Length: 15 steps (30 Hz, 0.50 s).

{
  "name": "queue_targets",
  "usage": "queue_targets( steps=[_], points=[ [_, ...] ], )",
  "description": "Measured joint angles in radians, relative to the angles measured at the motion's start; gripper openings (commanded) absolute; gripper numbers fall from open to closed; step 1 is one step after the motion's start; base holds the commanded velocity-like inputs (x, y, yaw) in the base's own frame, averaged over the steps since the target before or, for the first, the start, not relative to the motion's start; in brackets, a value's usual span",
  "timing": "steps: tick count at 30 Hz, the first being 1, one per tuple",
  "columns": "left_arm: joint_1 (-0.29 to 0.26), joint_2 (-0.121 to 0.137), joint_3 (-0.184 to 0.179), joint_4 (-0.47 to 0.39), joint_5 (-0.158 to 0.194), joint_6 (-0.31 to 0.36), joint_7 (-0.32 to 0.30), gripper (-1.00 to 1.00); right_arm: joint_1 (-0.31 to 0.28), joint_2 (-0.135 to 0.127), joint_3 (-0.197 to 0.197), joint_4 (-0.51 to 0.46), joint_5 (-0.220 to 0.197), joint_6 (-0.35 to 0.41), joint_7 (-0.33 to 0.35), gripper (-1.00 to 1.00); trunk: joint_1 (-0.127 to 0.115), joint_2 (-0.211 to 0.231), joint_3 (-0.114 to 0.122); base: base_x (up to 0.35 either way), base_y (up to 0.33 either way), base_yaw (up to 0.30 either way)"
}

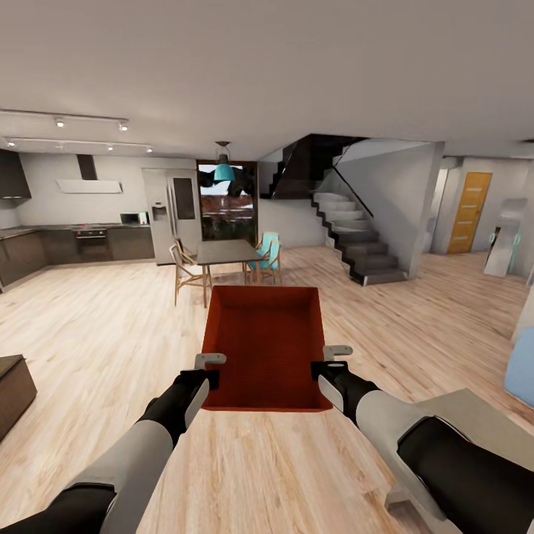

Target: Move the two storage containers from the living room to the garage. In the garage, place one container on the floor and stack the other container on top of it (either order is fine).

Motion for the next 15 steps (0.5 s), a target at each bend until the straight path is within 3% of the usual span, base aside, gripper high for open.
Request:
queue_targets(
  steps=[6, 15],
  points=[
    [0.0, 0.0, 0.0, 0.0, 0.0, 0.0, 0.0, -1.0, 0.0, 0.0, 0.0, 0.0, 0.0, 0.0, 0.0, -1.0, 0.0, 0.0, 0.0, 0.063, 0.0, 0.0],
    [0.0, 0.0, 0.001, 0.003, 0.001, 0.0, -0.001, -1.0, 0.0, 0.0, 0.0, 0.0, 0.002, 0.003, 0.0, -1.0, -0.001, 0.0, 0.0, 0.288, 0.086, 0.0]
  ],
)
